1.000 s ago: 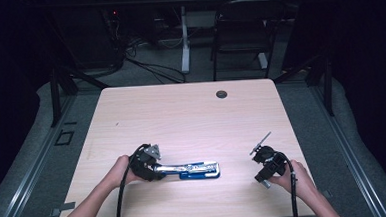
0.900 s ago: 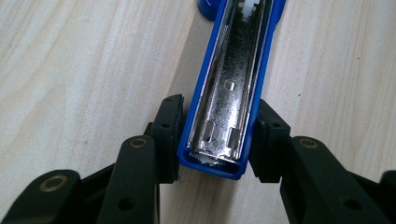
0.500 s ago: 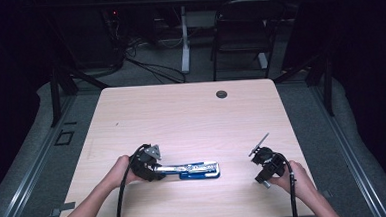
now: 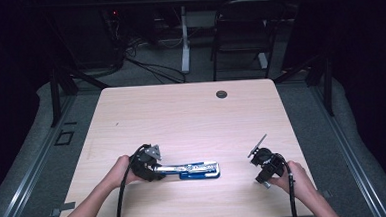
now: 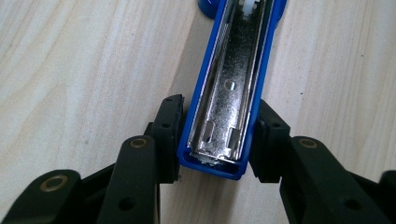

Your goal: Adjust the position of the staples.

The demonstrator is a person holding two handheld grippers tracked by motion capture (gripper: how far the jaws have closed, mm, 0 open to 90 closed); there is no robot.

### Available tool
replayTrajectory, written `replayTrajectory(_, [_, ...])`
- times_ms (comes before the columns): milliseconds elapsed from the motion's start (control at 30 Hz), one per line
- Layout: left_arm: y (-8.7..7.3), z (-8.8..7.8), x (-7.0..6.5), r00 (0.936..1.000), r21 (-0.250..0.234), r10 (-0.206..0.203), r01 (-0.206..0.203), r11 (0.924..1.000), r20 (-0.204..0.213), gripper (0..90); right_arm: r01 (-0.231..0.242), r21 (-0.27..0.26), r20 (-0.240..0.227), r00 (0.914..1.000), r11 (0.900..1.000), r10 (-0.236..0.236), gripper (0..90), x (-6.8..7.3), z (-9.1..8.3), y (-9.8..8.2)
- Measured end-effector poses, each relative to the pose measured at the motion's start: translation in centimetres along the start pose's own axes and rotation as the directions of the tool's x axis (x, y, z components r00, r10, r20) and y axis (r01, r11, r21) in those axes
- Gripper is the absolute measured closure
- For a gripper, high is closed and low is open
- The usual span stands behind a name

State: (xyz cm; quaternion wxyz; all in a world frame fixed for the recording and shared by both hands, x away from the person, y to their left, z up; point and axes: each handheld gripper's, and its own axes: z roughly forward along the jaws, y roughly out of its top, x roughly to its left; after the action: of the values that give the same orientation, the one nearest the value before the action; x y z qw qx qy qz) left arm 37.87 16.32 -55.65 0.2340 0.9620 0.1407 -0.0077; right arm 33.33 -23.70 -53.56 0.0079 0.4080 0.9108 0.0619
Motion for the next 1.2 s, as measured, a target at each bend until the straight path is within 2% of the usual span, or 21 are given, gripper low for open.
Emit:
replayTrajectory(67, [0.0, 0.0, 0.0, 1.0, 0.0, 0.0, 0.0, 1.0, 0.0, 60.9, 0.016, 0.008, 0.012, 0.9998, 1.0, -0.016, 74.0, 0.0, 0.1, 0.1])
replayTrajectory(267, [0.0, 0.0, 0.0, 1.0, 0.001, 0.002, -0.002, 1.0, -0.001, 60.9, 0.023, 0.027, 0.023, 0.9995, 0.999, -0.024, 77.1, 0.2, 0.3, 0.1])
replayTrajectory(367, [0.0, 0.0, 0.0, 1.0, 0.001, 0.002, -0.002, 1.0, 0.0, 60.9, 0.038, 0.015, 0.04, 0.9985, 0.999, -0.038, 78.1, 0.3, 0.6, 0.1])
replayTrajectory(567, [0.0, 0.0, 0.0, 1.0, 0.003, 0.005, -0.005, 1.0, -0.004, 61.0, 0.043, 0.027, 0.051, 0.9977, 0.999, -0.045, 78.5, 0.4, 0.1, 0.1])
replayTrajectory(600, [0.0, 0.0, 0.0, 1.0, 0.003, 0.005, -0.005, 1.0, -0.005, 60.9, 0.042, -0.004, 0.049, 0.9979, 0.999, -0.042, 78.6, 0.3, 0.1, 0.0])
replayTrajectory(833, [0.0, 0.0, 0.0, 1.0, 0.002, 0.007, -0.007, 1.0, -0.004, 60.9, 0.053, -0.098, 0.065, 0.9968, 0.994, -0.047, 78.7, 0.4, -1.2, 0.0])
replayTrajectory(1000, [0.0, 0.0, 0.0, 1.0, 0.001, 0.006, -0.006, 1.0, -0.003, 60.9, 0.06, -0.144, 0.08, 0.9956, 0.988, -0.049, 78.7, 0.2, -1.6, 0.0])
replayTrajectory(1100, [0.0, 0.0, 0.0, 1.0, 0.001, 0.007, -0.007, 1.0, -0.004, 60.9, 0.047, -0.181, 0.063, 0.9974, 0.982, -0.036, 78.7, 0.2, -1.7, 0.1])
replayTrajectory(1167, [0.0, 0.0, 0.0, 1.0, 0.001, 0.008, -0.008, 1.0, -0.003, 60.9, 0.07, -0.168, 0.083, 0.9949, 0.983, -0.057, 78.7, 0.0, -2.0, 0.1])
replayTrajectory(1200, [0.0, 0.0, 0.0, 1.0, 0.001, 0.009, -0.009, 1.0, -0.003, 60.9, 0.074, -0.18, 0.083, 0.9948, 0.981, -0.06, 78.7, 0.0, -2.1, 0.1])
